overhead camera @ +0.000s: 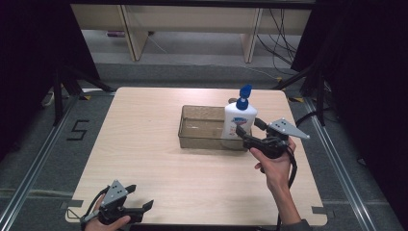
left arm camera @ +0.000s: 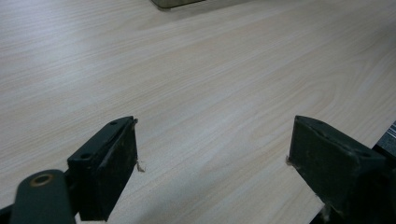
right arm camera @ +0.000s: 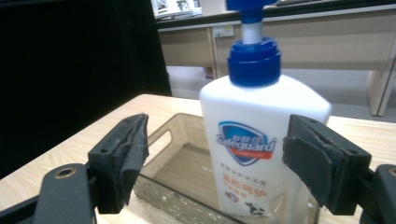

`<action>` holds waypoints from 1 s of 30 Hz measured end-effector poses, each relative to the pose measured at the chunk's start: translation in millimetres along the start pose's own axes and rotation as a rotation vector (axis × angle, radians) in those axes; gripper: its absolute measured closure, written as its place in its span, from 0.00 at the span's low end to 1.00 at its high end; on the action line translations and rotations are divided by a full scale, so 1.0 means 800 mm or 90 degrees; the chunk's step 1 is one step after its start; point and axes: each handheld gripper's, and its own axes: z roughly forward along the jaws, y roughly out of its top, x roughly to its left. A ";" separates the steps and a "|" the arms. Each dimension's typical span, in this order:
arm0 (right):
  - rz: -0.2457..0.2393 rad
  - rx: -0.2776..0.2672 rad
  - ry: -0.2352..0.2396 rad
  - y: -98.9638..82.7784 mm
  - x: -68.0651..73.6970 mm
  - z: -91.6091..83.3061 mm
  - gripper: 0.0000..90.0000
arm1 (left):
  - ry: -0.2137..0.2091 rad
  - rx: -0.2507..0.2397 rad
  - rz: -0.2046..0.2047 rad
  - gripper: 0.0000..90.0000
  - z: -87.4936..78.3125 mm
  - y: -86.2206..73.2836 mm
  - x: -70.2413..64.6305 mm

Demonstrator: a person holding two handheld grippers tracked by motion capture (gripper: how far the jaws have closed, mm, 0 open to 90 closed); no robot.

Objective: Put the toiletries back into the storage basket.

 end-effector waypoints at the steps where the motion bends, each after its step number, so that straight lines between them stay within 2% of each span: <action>1: -0.011 -0.003 0.003 -0.001 0.000 0.001 0.24 | -0.002 -0.002 -0.001 0.16 0.000 0.000 0.000; 4: -0.015 0.001 0.004 -0.002 0.003 0.000 0.24 | -0.004 -0.003 0.000 0.16 0.000 0.000 0.001; 5: -0.002 -0.002 0.012 -0.003 0.006 0.001 0.24 | -0.003 -0.004 0.000 0.16 0.000 0.000 0.001; 7: -0.006 -0.001 0.014 -0.004 0.007 0.000 0.24 | -0.004 -0.004 0.001 0.16 -0.001 0.000 0.001; 8: -0.018 0.002 0.013 -0.004 0.006 -0.001 0.24 | -0.004 -0.005 0.000 0.16 -0.001 0.000 0.001; 9: -0.004 0.004 0.020 -0.004 0.009 -0.002 0.24 | -0.004 -0.005 0.000 0.16 -0.001 0.000 0.001; 14: 0.000 -0.003 0.030 -0.007 0.013 -0.003 0.24 | 0.001 -0.003 0.000 0.16 -0.001 0.000 0.001; 15: 0.001 0.007 0.035 -0.008 0.015 -0.004 0.24 | 0.000 -0.004 0.000 0.16 -0.001 0.000 0.001; 17: -0.010 0.006 0.030 -0.008 0.014 -0.005 0.24 | -0.005 -0.009 -0.004 0.16 0.000 0.000 0.001; 18: 0.003 0.010 0.036 -0.010 0.016 -0.004 0.24 | -0.005 -0.007 -0.003 0.16 0.000 0.000 0.001; 20: -0.002 0.008 0.034 -0.011 0.017 -0.005 0.24 | 0.002 -0.003 -0.003 0.16 -0.001 0.001 0.001; 22: 0.010 0.011 0.037 -0.012 0.019 -0.005 0.24 | 0.002 -0.003 -0.003 0.16 -0.001 0.001 0.000; 23: 0.009 0.016 0.043 -0.012 0.020 -0.006 0.24 | 0.002 -0.001 -0.001 0.16 -0.002 0.001 0.001; 25: -0.010 0.009 0.037 -0.013 0.019 -0.006 0.24 | 0.002 0.000 0.000 0.16 -0.002 0.001 0.001; 26: 0.008 0.007 0.047 -0.014 0.021 -0.006 0.24 | 0.002 -0.001 -0.001 0.16 -0.002 0.001 0.001; 29: -0.009 0.009 0.043 -0.015 0.020 -0.007 0.24 | 0.000 -0.002 -0.002 0.16 -0.002 0.001 0.001; 30: -0.003 0.014 0.044 -0.016 0.021 -0.008 0.24 | 0.001 -0.002 -0.002 0.16 -0.002 0.001 0.001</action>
